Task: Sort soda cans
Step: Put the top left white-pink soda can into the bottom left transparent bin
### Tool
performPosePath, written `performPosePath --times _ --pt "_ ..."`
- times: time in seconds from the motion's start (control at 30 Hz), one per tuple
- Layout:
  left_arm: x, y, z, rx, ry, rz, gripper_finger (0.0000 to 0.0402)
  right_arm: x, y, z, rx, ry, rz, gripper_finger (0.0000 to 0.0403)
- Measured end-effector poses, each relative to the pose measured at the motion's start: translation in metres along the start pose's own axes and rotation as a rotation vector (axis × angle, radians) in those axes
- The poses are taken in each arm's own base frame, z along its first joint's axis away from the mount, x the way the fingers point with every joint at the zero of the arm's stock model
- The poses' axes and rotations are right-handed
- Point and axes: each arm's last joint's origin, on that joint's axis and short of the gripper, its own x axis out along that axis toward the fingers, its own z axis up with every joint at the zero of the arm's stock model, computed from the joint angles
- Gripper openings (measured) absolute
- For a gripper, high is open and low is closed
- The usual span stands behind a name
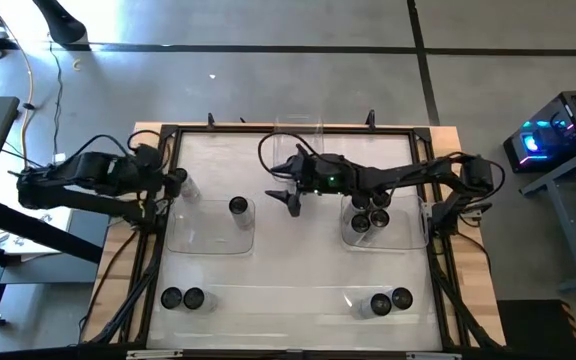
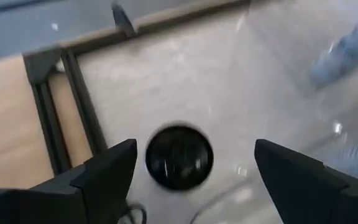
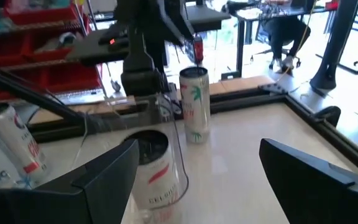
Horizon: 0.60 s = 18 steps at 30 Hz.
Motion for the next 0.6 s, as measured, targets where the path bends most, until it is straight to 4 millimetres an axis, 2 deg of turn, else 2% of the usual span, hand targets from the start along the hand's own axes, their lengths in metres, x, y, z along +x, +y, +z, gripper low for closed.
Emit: performPosePath --times 0.13,0.3,0.6 --pt "0.008 -0.004 -0.001 0.074 0.069 0.039 0.0322 0.0 0.004 -0.001 -0.007 0.005 0.018 0.033" --pt "0.013 -0.008 0.004 0.133 0.069 0.065 0.0322 0.0 0.009 -0.002 -0.02 0.014 0.033 0.033" --pt "0.016 -0.005 0.006 0.112 0.113 0.072 0.0329 0.0 0.013 -0.003 -0.028 0.02 0.042 0.033"
